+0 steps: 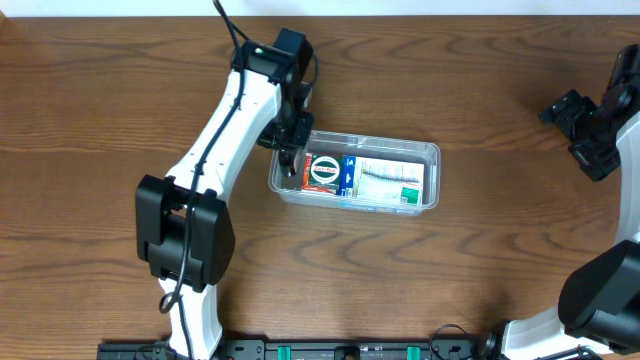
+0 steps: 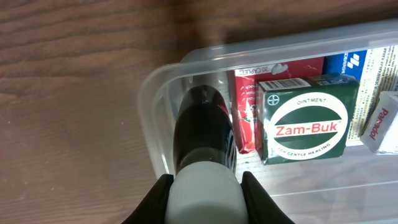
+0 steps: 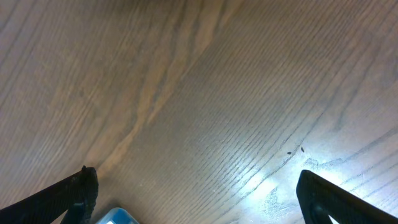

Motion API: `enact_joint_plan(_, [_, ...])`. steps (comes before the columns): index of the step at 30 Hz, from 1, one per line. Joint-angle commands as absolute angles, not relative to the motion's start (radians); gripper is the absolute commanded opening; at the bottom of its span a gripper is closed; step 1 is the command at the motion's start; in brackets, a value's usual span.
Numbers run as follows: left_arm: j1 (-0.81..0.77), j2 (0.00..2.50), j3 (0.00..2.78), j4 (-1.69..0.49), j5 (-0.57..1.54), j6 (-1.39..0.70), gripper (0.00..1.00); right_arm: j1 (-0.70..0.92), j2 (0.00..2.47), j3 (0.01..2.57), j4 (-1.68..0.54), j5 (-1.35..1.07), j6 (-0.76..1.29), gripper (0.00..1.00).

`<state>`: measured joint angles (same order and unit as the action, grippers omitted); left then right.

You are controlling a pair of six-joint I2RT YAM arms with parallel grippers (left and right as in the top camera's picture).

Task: Pack container
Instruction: 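Lower the bottle upright into the container's left end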

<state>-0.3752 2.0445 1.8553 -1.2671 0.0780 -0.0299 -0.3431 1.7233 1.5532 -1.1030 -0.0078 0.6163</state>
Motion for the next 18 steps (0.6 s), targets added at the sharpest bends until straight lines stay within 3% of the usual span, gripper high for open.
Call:
enact_joint_plan(1, [-0.404, 2.054, 1.851, -1.262, 0.059, -0.043, 0.10, -0.347, 1.723, 1.561, -1.104, -0.004, 0.605, 0.99])
enact_joint_plan(18, [-0.455, 2.054, 1.850, -1.247, 0.058, -0.055, 0.10, -0.347, 1.723, 1.561, -1.103, -0.004, 0.605, 0.99])
